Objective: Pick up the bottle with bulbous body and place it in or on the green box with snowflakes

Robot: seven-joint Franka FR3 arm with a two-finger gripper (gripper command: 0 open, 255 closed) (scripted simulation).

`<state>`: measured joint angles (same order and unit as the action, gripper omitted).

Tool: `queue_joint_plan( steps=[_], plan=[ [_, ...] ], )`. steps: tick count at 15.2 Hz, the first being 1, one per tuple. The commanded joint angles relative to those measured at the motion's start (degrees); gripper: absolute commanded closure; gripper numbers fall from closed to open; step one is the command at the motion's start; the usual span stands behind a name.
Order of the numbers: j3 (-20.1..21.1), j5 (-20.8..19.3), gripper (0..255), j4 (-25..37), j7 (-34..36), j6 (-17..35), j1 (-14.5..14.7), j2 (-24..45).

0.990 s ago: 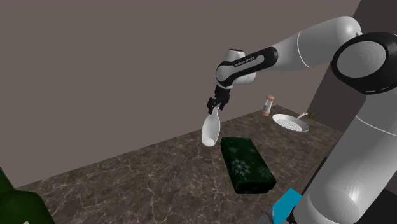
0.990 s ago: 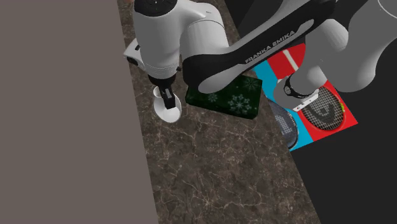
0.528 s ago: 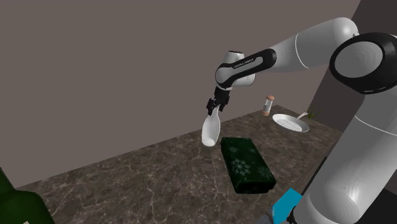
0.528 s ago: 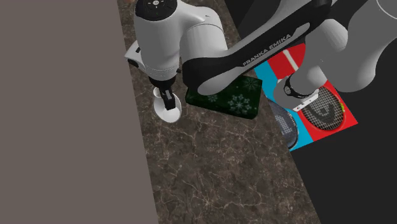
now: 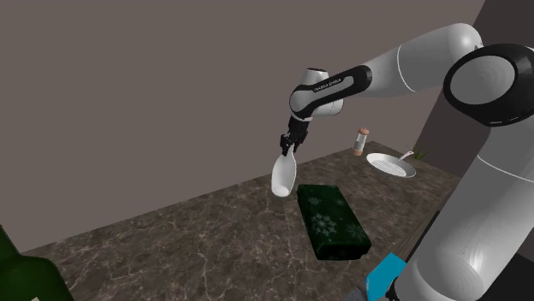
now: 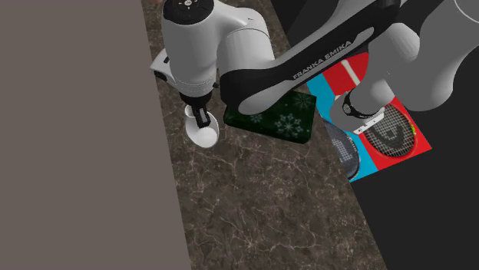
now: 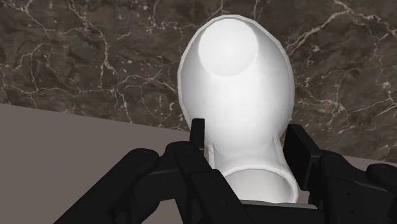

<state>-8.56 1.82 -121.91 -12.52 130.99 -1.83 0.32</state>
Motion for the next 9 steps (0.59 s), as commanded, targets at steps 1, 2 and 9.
queue_joint_plan(
  steps=[1, 2, 9],
  plan=[
    [0.0, 0.0, 255, 0.0, 0.0, 0.0, 0.0, 0.0],
    [0.0, 0.0, 255, 0.0, 0.0, 0.0, 0.0, 0.0],
    [0.0, -0.4, 255, 2.7, 0.4, -4.5, 0.0, -1.7]
  ],
)
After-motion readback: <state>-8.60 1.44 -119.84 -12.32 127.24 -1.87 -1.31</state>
